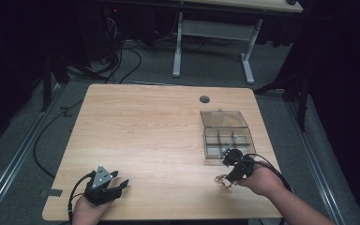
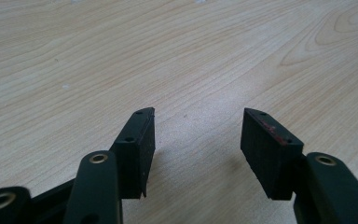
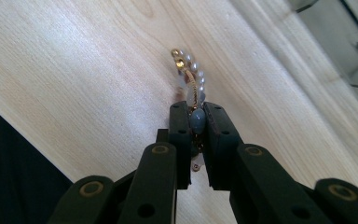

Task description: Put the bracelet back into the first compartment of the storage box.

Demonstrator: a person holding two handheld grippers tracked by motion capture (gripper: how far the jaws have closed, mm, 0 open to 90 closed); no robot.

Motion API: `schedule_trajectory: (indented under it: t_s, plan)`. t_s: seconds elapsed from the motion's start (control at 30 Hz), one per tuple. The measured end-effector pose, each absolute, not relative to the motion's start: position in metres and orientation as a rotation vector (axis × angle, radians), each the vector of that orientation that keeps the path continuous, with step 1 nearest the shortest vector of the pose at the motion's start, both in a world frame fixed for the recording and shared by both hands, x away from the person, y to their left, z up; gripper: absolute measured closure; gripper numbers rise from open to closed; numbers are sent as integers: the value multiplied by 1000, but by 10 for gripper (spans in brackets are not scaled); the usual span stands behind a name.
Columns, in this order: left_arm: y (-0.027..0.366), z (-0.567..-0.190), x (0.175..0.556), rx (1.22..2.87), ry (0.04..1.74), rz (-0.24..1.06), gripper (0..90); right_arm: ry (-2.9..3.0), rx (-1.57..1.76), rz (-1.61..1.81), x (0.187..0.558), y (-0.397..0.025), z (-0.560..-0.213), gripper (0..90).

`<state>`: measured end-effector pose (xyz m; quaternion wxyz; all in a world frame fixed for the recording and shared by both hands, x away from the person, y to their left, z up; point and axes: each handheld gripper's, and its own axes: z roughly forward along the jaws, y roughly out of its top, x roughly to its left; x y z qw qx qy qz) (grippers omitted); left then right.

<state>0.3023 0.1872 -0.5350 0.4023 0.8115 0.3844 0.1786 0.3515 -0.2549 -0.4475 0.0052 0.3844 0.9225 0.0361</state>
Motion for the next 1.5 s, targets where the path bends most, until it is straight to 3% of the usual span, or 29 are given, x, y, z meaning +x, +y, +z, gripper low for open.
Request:
schedule_trajectory:
  t_s: [0.97, 1.5]
  plan:
    - [187, -535, 302, 2050, 974, 447, 451, 2892, 1230, 115, 363, -257, -424, 828]
    - [188, -535, 303, 2050, 973, 443, 450, 2864, 1236, 170, 383, -256, -391, 828]
